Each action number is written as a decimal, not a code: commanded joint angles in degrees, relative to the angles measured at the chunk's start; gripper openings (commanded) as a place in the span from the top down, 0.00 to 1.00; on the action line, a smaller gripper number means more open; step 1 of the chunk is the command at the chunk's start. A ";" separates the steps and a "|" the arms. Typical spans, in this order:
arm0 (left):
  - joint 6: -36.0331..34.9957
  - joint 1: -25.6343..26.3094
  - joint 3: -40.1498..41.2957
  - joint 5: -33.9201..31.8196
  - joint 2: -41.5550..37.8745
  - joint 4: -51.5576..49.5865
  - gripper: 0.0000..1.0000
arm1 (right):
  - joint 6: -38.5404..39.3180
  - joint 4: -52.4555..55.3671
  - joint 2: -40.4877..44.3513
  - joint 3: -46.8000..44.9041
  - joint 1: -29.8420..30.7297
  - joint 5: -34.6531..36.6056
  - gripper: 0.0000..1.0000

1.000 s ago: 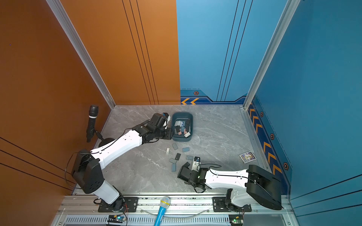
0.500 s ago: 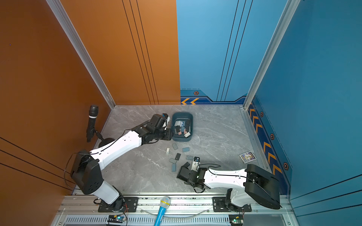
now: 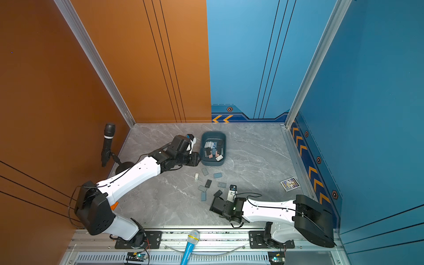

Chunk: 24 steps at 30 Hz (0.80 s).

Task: Put the eraser in the storage box
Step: Pick up the eraser from the center of the board.

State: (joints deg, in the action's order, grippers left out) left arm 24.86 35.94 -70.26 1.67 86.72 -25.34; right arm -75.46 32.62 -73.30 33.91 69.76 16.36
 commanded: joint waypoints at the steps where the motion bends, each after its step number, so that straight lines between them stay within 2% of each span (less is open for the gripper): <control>1: -0.11 -0.30 0.82 -0.47 -2.40 -1.07 0.53 | 0.03 5.20 2.97 -0.78 -0.16 1.62 0.88; 15: 0.14 -0.44 3.84 -1.93 -5.49 -1.59 0.53 | 4.84 10.18 15.55 0.48 -5.42 2.83 0.89; 24: 0.69 -0.95 6.47 -2.98 -7.73 -1.61 0.53 | 12.79 13.81 17.46 6.57 -11.85 1.60 0.89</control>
State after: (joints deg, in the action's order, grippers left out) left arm 24.91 35.55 -65.17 0.27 80.66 -25.63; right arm -67.33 43.55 -56.07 37.39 59.42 17.19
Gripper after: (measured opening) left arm 0.472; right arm 0.185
